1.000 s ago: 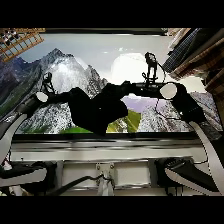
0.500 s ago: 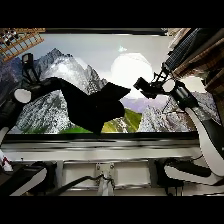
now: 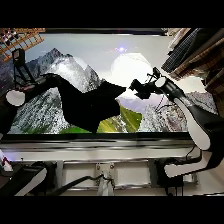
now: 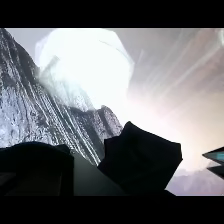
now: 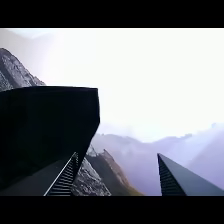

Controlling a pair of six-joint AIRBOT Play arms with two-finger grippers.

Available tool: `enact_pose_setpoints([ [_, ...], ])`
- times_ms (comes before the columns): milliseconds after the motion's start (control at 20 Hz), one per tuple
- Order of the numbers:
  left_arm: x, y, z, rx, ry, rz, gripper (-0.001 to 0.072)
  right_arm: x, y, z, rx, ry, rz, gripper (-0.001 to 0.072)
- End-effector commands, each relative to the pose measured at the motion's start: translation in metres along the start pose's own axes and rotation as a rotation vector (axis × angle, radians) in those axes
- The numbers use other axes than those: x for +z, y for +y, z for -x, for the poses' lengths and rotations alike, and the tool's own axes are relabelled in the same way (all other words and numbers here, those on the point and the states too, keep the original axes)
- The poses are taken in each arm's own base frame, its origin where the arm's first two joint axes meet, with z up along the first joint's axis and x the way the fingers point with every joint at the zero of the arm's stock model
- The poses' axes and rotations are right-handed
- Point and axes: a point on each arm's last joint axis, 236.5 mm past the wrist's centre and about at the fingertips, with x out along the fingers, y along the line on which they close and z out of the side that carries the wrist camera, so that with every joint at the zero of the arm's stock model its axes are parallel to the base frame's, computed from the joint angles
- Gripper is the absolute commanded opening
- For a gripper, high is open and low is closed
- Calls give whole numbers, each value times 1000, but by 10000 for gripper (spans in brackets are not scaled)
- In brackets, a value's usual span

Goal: Fold the clothes and pants, and hang the long-sleeved shirts on hangers.

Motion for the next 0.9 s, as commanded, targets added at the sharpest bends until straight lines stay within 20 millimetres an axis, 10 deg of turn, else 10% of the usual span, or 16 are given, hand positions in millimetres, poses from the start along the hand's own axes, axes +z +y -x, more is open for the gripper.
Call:
enact_pose_setpoints([
  [0, 1, -1, 1, -2, -2, -1, 11, -5, 18, -25, 12, 50, 30, 534],
  [500, 16, -10, 18, -18, -53, -17, 11, -27, 69, -72, 75, 131, 38, 480],
  [600, 23, -12, 24, -19, -79, -23, 10, -26, 77, -72, 93, 127, 54, 95],
  [850, 67, -14, 46, 4, -256, -67, 9, -4, 164, 5, 262, 30, 316, 24],
])
